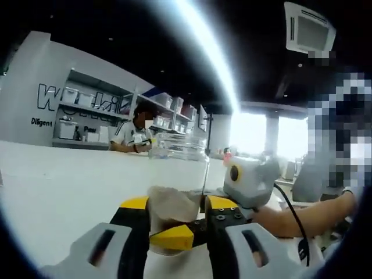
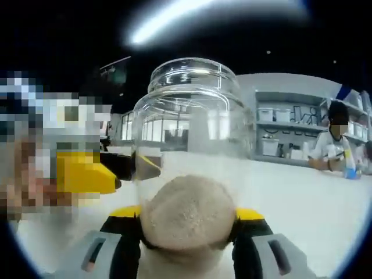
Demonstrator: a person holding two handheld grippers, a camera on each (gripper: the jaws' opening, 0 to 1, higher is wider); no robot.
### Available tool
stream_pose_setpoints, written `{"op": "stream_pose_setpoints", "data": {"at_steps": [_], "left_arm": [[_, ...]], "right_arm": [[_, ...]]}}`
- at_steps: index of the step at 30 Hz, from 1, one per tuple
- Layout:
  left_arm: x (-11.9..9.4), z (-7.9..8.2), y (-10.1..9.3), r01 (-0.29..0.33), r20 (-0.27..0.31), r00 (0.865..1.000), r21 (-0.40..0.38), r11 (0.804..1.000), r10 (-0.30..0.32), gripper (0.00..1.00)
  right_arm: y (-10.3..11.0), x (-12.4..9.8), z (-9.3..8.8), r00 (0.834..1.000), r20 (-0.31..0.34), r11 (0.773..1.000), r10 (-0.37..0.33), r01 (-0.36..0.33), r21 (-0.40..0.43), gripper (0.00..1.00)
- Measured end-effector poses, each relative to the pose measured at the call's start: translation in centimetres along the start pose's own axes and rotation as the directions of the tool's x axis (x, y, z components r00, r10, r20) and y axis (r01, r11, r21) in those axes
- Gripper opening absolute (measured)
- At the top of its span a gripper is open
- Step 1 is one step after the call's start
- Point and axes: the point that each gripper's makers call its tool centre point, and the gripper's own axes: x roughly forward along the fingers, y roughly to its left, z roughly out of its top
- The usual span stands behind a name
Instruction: Tear open the coffee pouch, take out the coffee, and pour the coffee from the pouch into the cup
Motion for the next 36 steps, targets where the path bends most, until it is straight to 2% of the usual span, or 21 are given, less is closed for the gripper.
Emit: {"op": "stream_pose_setpoints", "data": {"at_steps": [4,8,11,13,17,22,28,32,36], "left_arm": [[0.6,-0.2,-0.3,0.018,0.009,1.000,-0.010,1.000,-0.018,0.43],[0.7,-0.4,-0.8,0.036,-0.007,0.999,-0.007,0.999,-0.036,0.41],[0.4,0.0,-1.3,0.053,0.007,0.999,0.001,0.999,-0.053,0.36],[0.4,0.1,-1.3,0.050,0.010,0.999,0.002,0.999,-0.050,0.38],[0.0,-0.5,-1.5,0.039,-0.015,0.999,0.056,0.998,-0.038,0.42],[-0.9,-0.2,-1.8,0.033,0.000,0.999,0.068,0.997,-0.033,0.43],[-2.4,-0.4,-2.6,0.018,-0.009,1.000,0.132,0.991,-0.017,0.45],[-4.3,-0.1,-3.6,0.012,0.020,1.000,0.166,0.986,-0.016,0.49],[-5.9,-0.3,-4.4,0.015,0.021,1.000,0.177,0.984,-0.019,0.50]], "right_arm": [[-0.7,-0.1,0.0,0.999,0.000,0.999,-0.034,0.034,0.004,0.63],[-1.3,-0.3,0.0,0.998,0.002,0.998,-0.057,0.057,0.012,0.62],[-1.5,-0.2,0.0,0.998,0.002,0.998,-0.065,0.065,0.016,0.62],[-1.5,-0.3,0.0,0.998,0.003,0.998,-0.068,0.068,0.016,0.62],[-1.8,-0.3,0.0,0.997,0.003,0.997,-0.081,0.081,0.017,0.62],[-2.7,-0.6,0.0,0.993,0.007,0.993,-0.115,0.115,0.033,0.61],[-3.4,-0.8,0.2,0.989,0.016,0.988,-0.147,0.147,0.044,0.60],[-3.8,-0.8,0.2,0.987,0.018,0.986,-0.159,0.158,0.046,0.59],[-4.0,-0.9,0.3,0.986,0.022,0.985,-0.167,0.166,0.052,0.59]]}}
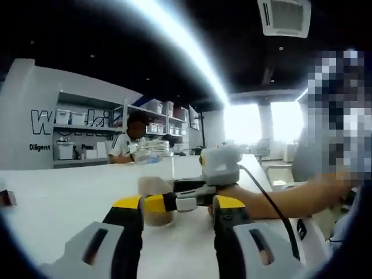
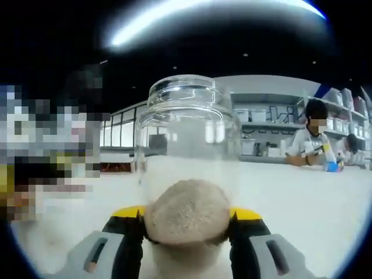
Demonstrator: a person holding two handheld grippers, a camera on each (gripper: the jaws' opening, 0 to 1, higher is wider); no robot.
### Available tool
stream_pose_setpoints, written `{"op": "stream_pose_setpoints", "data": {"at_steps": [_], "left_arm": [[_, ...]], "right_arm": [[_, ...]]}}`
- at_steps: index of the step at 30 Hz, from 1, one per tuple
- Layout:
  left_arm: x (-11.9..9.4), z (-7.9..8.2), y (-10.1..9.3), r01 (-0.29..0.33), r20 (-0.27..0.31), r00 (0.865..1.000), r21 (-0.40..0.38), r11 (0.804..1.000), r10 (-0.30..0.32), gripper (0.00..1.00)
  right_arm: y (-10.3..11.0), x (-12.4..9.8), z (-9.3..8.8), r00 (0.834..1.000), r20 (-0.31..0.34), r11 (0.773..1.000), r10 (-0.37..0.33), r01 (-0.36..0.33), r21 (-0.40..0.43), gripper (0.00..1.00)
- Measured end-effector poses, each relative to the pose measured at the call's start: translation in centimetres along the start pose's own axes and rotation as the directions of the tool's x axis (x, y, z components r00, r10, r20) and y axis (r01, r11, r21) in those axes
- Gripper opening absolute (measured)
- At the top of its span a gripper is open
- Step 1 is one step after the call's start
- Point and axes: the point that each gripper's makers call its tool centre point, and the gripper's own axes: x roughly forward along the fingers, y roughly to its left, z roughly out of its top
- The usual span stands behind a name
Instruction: Tear open the coffee pouch, take out the coffee, and pour the coffee from the pouch into the cup
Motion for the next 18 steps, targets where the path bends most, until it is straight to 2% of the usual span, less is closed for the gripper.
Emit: {"op": "stream_pose_setpoints", "data": {"at_steps": [8,12,18], "left_arm": [[-2.6,-0.4,-0.8,0.006,0.018,1.000,-0.013,1.000,-0.006,0.51],[-3.3,-0.4,-1.1,0.013,0.015,1.000,-0.006,1.000,-0.012,0.51],[-4.0,-1.5,-1.2,0.014,0.003,1.000,0.006,1.000,-0.014,0.51]], "right_arm": [[-0.5,0.0,0.1,1.000,0.003,1.000,-0.022,0.022,-0.002,0.58],[-0.7,-0.1,0.1,0.999,0.005,0.999,-0.033,0.033,-0.004,0.58],[-1.0,-0.1,0.1,0.999,0.006,0.999,-0.046,0.046,-0.004,0.58]]}}
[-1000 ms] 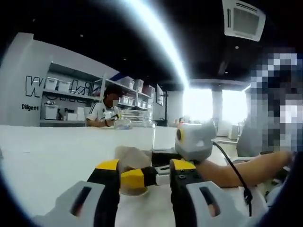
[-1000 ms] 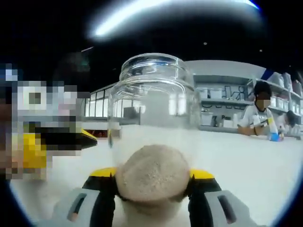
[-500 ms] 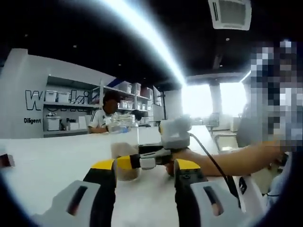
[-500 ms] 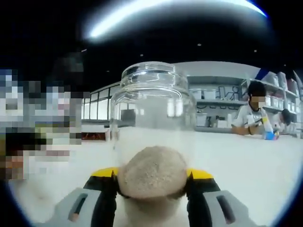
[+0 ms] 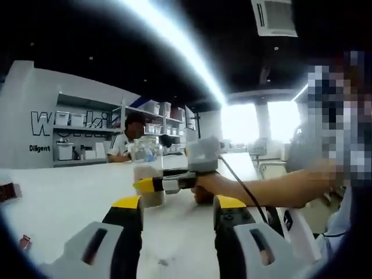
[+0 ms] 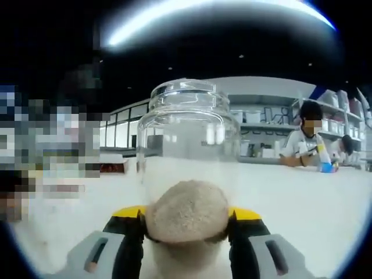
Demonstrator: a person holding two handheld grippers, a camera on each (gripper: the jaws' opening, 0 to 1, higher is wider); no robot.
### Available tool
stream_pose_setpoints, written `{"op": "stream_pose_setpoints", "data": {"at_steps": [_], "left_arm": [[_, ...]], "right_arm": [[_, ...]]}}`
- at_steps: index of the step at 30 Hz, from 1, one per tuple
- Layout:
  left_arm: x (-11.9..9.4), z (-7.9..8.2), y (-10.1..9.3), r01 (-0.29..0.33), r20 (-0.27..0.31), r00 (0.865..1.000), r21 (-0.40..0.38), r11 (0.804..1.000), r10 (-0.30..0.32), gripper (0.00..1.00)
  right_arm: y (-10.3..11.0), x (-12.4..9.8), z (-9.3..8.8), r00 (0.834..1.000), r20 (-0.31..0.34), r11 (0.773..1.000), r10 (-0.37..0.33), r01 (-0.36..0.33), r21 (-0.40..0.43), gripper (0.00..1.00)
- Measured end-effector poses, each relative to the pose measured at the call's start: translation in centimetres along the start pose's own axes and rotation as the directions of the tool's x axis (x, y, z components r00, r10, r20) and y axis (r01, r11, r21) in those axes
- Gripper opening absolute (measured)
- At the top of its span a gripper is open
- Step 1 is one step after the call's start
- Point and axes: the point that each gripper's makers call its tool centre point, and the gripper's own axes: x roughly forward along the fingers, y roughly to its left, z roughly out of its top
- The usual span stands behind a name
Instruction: Tear open the coffee pouch, take out the coffee, and pour the coffee from the pouch into the cup
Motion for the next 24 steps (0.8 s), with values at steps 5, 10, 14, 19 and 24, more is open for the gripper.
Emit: {"op": "stream_pose_setpoints", "data": {"at_steps": [5,10,14,19,24], "left_arm": [[-0.4,0.1,0.2,0.006,0.023,1.000,-0.017,1.000,-0.006,0.51],[-1.0,-0.2,0.5,-0.001,0.029,1.000,-0.011,1.000,0.001,0.49],[-1.1,0.1,0.5,-0.010,0.047,0.999,0.014,1.000,0.009,0.49],[-1.1,0.1,0.1,0.003,0.045,0.999,0.033,0.999,-0.005,0.49],[-1.1,-0.1,0.0,0.008,0.040,0.999,0.039,0.999,-0.010,0.49]], "right_arm": [[-0.4,0.0,0.0,1.000,0.002,1.000,-0.013,0.013,-0.002,0.58],[-1.0,-0.2,0.1,0.999,0.007,0.999,-0.034,0.034,0.004,0.58],[-1.4,-0.3,0.1,0.999,0.010,0.999,-0.043,0.043,0.006,0.57],[-1.8,-0.3,0.1,0.999,0.011,0.999,-0.053,0.053,0.008,0.57],[-2.4,-0.3,0.1,0.998,0.012,0.998,-0.062,0.062,0.001,0.57]]}}
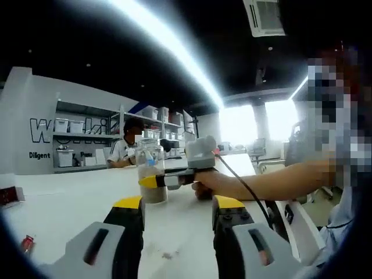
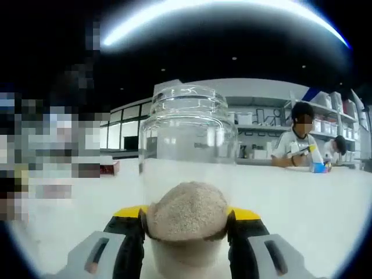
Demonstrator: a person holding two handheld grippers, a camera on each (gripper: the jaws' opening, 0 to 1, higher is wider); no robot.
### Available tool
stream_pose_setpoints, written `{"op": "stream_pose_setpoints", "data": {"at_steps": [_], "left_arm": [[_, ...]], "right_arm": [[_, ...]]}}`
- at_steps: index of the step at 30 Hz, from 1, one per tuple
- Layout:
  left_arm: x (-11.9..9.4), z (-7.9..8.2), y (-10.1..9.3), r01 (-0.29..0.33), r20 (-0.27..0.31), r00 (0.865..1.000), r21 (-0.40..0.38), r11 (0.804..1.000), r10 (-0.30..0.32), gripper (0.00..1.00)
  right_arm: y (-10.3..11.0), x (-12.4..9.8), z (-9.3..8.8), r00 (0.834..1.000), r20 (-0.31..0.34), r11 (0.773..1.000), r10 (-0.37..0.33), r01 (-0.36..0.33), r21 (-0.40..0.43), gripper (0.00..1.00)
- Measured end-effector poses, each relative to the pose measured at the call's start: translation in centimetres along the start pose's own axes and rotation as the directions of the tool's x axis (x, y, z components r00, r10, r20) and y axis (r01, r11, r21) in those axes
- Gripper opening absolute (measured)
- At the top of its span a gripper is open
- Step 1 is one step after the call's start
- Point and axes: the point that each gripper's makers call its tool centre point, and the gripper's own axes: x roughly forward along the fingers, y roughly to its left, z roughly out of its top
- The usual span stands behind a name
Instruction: Tear open the coffee pouch, take out the coffee, and pour the coffee from the pouch into the cup
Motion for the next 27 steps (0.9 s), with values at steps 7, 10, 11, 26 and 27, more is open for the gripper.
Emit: {"op": "stream_pose_setpoints", "data": {"at_steps": [7,10,11,26,27], "left_arm": [[0.0,0.0,0.0,-0.002,0.002,1.000,-0.001,1.000,0.002,0.49],[0.0,0.0,0.0,-0.002,0.000,1.000,0.004,1.000,0.002,0.49],[0.0,-0.1,-0.1,-0.001,-0.001,1.000,0.005,1.000,0.001,0.49],[-0.1,-0.1,0.0,-0.008,-0.001,1.000,0.014,1.000,0.008,0.48],[-0.1,-0.1,0.0,-0.007,-0.002,1.000,0.014,1.000,0.007,0.48]], "right_arm": [[-1.0,-0.1,0.1,0.999,0.004,0.999,-0.032,0.032,-0.001,0.57],[-1.3,-0.2,0.1,0.999,0.005,0.999,-0.040,0.040,-0.003,0.56],[-1.4,-0.2,0.1,0.999,0.006,0.999,-0.043,0.043,-0.004,0.56],[-2.8,-0.3,0.2,0.997,0.011,0.997,-0.077,0.077,-0.018,0.56],[-2.9,-0.4,0.2,0.997,0.012,0.997,-0.079,0.080,-0.018,0.56]]}}
